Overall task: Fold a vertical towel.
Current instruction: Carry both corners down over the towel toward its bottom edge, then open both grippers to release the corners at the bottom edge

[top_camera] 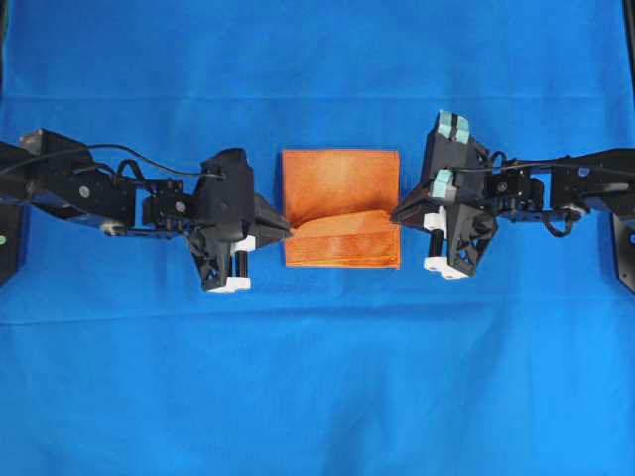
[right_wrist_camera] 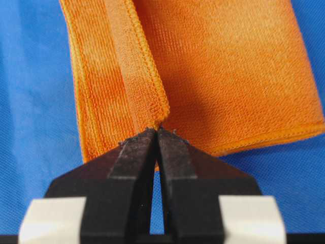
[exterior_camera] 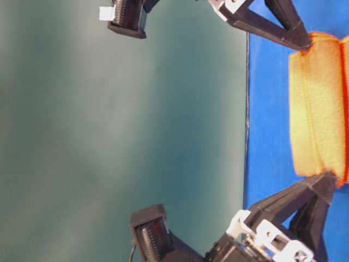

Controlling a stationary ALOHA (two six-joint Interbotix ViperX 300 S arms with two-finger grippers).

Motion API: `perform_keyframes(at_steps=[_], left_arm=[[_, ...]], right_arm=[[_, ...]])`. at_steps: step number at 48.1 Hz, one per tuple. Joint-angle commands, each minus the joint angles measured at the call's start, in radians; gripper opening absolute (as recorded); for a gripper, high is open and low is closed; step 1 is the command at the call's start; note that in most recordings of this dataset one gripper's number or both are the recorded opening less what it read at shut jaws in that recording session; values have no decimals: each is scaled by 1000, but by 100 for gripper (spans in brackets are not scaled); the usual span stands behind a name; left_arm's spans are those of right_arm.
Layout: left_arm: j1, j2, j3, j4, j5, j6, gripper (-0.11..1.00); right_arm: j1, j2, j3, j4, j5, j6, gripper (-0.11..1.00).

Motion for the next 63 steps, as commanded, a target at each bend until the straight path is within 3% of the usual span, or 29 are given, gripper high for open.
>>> perform_keyframes(at_steps=[1, 17, 21, 32, 36, 40, 49, 63], left_arm=[[-5, 0, -17, -2, -5, 0, 2], [-5, 5, -23, -2, -8, 0, 3], [-5, 5, -25, -2, -6, 0, 10], [-38, -9, -25, -2, 3, 0, 57], [-72, -31, -20, -2, 17, 0, 64], [-106, -57, -18, -2, 40, 0, 62], [-164, -152, -17, -2, 127, 2, 62], [-169, -364, -12, -2, 258, 6, 62]], right_arm=[[3, -2, -6, 8, -6, 2, 1], [9, 9, -15, 9, -6, 3, 2], [20, 9, -17, 8, -12, 5, 5], [77, 5, -15, 9, -14, 8, 64], [104, -5, -15, 8, -6, 11, 60], [138, -23, -17, 9, 6, 20, 56], [184, -103, -14, 8, 51, 32, 56], [186, -310, -20, -2, 77, 25, 56]])
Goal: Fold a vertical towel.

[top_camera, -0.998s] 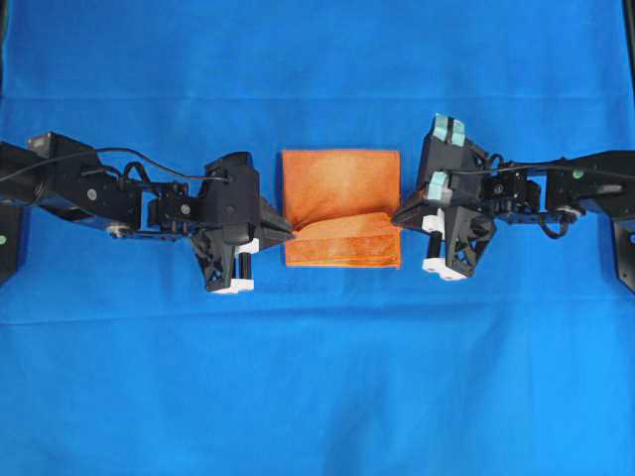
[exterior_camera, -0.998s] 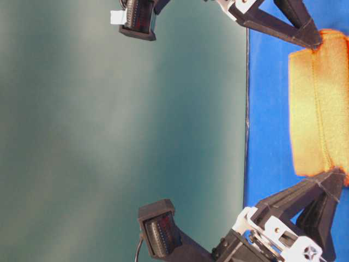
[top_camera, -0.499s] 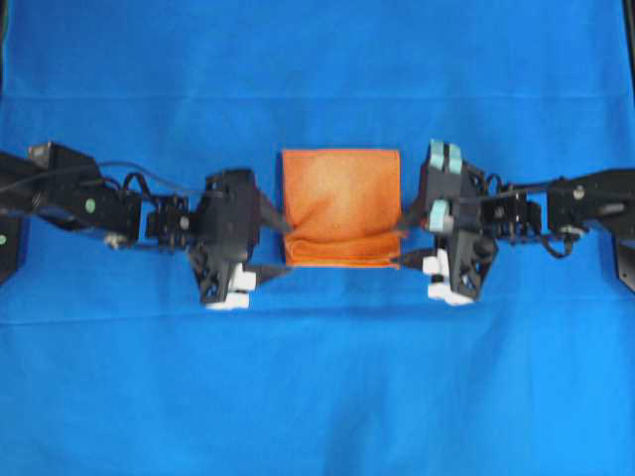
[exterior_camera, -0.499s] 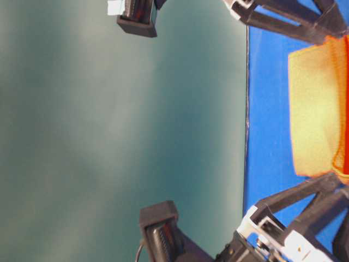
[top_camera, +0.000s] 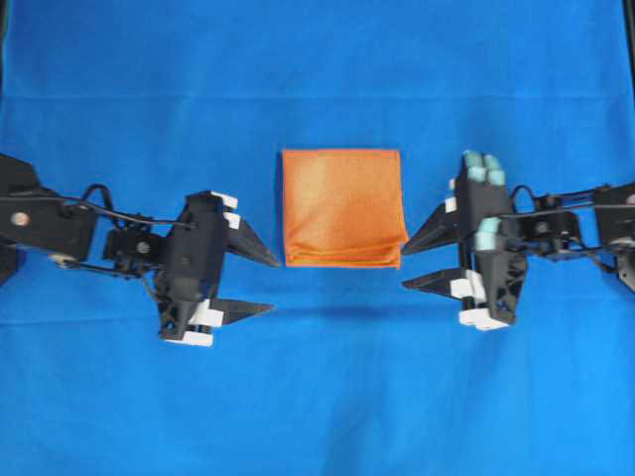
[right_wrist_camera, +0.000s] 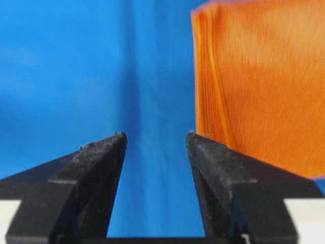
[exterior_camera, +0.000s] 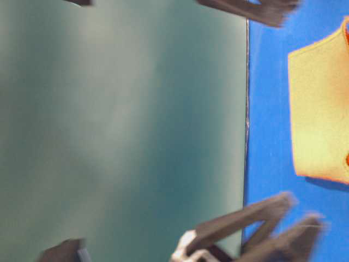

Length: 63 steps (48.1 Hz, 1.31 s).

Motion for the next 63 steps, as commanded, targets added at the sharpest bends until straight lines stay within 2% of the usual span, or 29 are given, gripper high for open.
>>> perform_keyframes(at_steps=[1, 12, 30, 38, 48, 63], left_arm=[[2, -91, -8, -2, 20, 2, 62], [17, -275, 9, 0, 37, 11, 62], [55, -620, 94, 0, 60, 14, 62], [80, -767, 123, 0, 167, 31, 62], [100, -934, 192, 0, 253, 84, 62], [161, -1183, 350, 0, 288, 84, 62]], right_arm=[[2, -84, -18, -9, -3, -6, 56], [-2, -299, -17, -52, 8, -6, 56], [-34, -588, -35, -127, 187, -6, 56], [-48, -670, -40, -155, 270, -6, 56], [-74, -785, 20, -184, 291, -5, 56], [-156, -942, 184, -178, 282, 5, 56]])
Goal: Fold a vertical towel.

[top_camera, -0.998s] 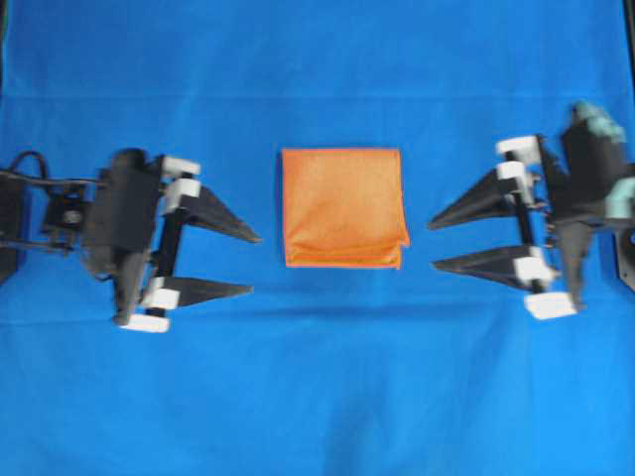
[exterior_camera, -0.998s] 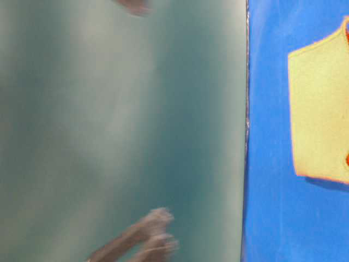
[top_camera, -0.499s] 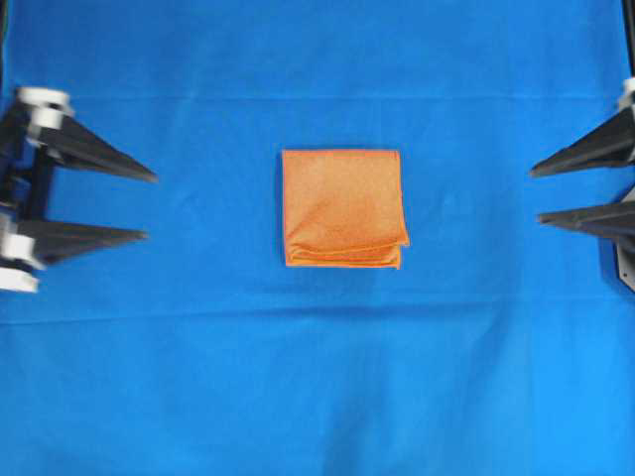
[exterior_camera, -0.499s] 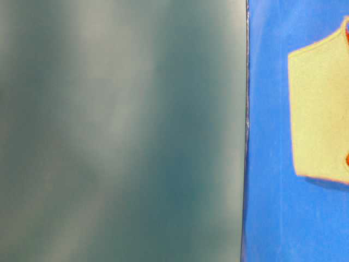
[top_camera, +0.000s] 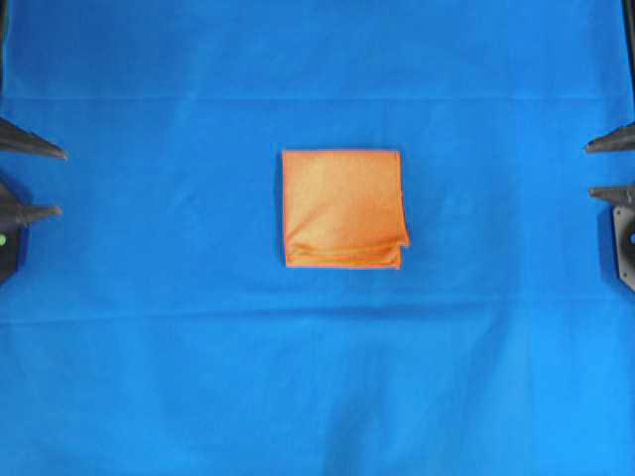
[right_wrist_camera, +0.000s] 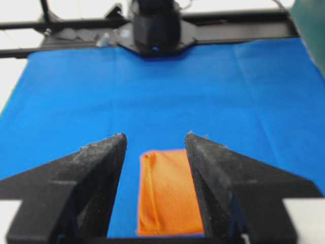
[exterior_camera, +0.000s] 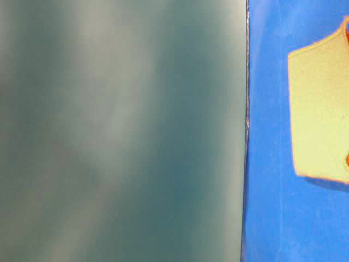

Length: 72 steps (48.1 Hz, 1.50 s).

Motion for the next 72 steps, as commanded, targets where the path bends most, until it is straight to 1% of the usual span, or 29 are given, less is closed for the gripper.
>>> perform_keyframes(at_steps=[1, 6, 10, 17, 20, 29, 72], left_arm=[[23, -58, 28, 0, 9, -3, 61], [43, -129, 80, 0, 32, -12, 61], [51, -160, 107, 0, 46, -14, 61], [66, -169, 141, -2, 58, -18, 61], [69, -167, 146, -2, 58, -31, 61], [69, -164, 150, -2, 54, -49, 61], [71, -163, 152, -2, 57, -49, 61]], right_arm=[[-31, -21, 32, 3, -15, 6, 56], [-58, -32, 84, 8, -51, 17, 56], [-74, -34, 123, 8, -87, 20, 56], [-97, -32, 183, 9, -137, 25, 56], [-100, -29, 196, 14, -143, 28, 56], [-101, -29, 201, 14, -144, 40, 56], [-101, -26, 201, 14, -130, 41, 56]])
